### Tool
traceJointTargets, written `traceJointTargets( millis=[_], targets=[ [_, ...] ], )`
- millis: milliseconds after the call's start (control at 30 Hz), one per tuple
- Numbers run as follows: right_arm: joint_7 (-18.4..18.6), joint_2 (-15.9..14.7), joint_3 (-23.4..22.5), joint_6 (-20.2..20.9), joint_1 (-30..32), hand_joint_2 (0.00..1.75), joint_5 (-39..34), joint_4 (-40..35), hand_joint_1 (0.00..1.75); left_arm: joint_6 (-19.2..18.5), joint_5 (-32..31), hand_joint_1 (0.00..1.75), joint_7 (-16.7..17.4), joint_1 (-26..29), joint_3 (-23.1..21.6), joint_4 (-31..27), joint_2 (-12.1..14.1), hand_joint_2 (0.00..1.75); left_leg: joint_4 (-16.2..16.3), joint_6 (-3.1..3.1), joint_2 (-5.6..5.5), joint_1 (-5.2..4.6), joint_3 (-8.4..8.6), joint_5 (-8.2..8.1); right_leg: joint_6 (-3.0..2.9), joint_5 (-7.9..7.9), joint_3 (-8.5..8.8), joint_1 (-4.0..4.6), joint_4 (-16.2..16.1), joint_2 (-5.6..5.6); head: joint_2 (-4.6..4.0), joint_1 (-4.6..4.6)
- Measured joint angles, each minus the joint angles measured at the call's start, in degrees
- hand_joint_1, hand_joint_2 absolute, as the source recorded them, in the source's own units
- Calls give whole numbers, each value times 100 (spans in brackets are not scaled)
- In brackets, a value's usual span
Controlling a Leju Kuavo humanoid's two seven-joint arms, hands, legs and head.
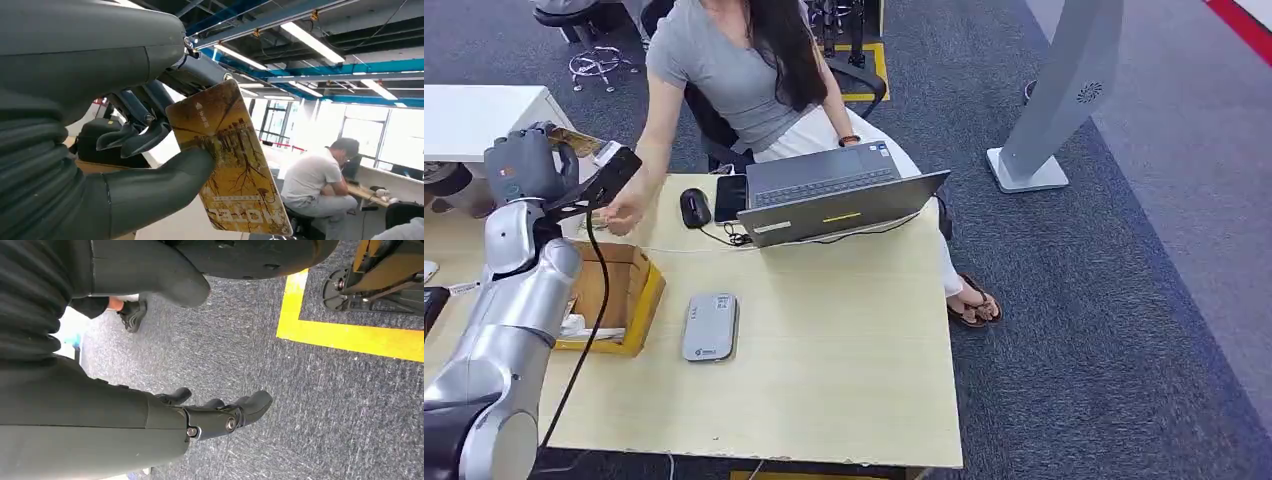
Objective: Pass the card to the sensor for recognition and then transmit it.
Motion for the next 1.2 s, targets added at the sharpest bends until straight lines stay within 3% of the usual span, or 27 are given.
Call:
traceJointTargets(
  millis=[300,500,567,733,1200],
  targets=[
    [0,0,0,26,0,175,0,0,0,44,76,175,-181,103,0,-2,-13,175,0,0,0,0,1,0,0,0,0,0,0,1,0,2],
    [0,0,-17,-33,0,175,-39,0,0,-117,442,175,-619,893,-15,-626,-299,175,0,1,1,-5,1,-1,1,-1,0,-6,-2,1,0,0],
    [20,0,-61,-88,1,175,-94,0,0,-405,299,175,-513,1456,-107,-1131,-477,175,-2,4,7,-20,5,-7,3,-2,0,-17,-2,5,0,-2],
    [22,0,-171,-153,8,175,-111,2,0,-564,225,175,-98,2537,-562,-1994,-758,175,-1,11,8,-20,-5,-11,4,-3,-9,-17,-3,5,0,-2],
    [22,0,-293,-157,6,175,-50,0,0,-929,348,175,-118,2833,-719,-2317,-868,175,-1,17,4,-19,-5,-3,5,0,-7,-17,-1,0,0,-5]
  ],
)
